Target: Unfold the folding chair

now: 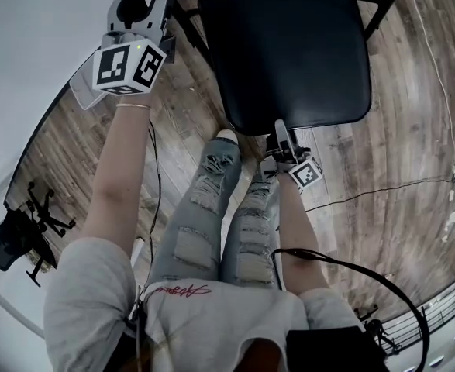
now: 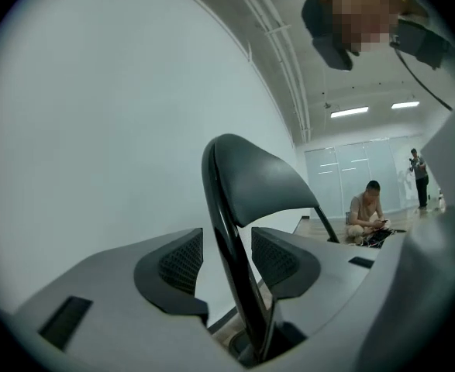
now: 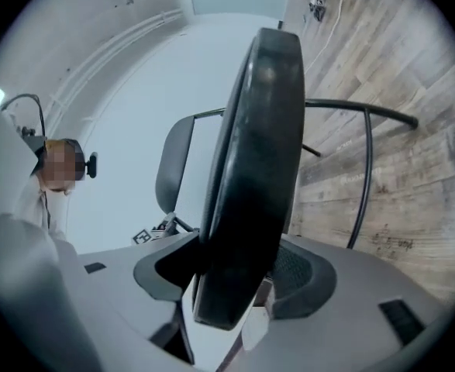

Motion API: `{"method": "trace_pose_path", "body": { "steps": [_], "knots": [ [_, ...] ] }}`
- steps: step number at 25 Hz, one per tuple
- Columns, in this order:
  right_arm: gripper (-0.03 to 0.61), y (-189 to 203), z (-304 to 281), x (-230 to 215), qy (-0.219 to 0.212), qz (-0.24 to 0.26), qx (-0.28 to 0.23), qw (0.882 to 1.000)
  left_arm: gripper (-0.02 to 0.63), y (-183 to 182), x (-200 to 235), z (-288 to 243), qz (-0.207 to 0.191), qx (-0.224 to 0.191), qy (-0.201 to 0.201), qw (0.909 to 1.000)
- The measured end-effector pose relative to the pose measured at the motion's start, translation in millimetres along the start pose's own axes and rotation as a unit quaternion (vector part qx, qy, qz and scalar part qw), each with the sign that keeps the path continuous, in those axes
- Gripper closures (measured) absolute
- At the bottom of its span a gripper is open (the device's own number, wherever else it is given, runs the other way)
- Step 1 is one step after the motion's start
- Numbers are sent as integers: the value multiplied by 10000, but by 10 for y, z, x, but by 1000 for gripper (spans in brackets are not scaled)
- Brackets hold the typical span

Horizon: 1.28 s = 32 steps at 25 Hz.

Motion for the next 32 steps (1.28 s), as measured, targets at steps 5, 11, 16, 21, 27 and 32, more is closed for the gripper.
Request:
{"method": "trace_pose_path", "body": {
  "steps": [5, 11, 16, 21, 27, 32],
  "knots": [
    [324, -78, 20, 61, 751, -363, 814, 9932, 466, 74, -376, 951, 153, 586, -450, 9971],
    [324, 146, 303, -127, 48, -1510, 980, 9837, 480, 454, -1440, 1562, 1015, 1410, 157, 9847],
    [547, -78, 845, 450, -494, -92, -94, 9987, 555, 772, -2174, 1722, 1310, 1776, 565, 9737],
    [551, -1048, 93, 2188, -370, 4638, 377, 8844, 577, -115, -2489, 1604, 1284, 1203, 470, 9833],
    [549, -1627, -272, 4006, -787, 6935, 86, 7161, 589, -1583, -2759, 1270, 971, 145, 455, 9941],
    [552, -1788, -357, 4784, -976, 7119, -102, 6954, 589, -2305, -2759, 1273, 874, -246, 536, 9944]
  ]
}}
Point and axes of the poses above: the fingertips, and each gripper's own axes: z backward along the fingers, x to its left, y out of its underside, the point moved 9 cm from there along z, backward along the fingers, and after that the axes turned 3 degrees about -x, right-handed, at the moved point
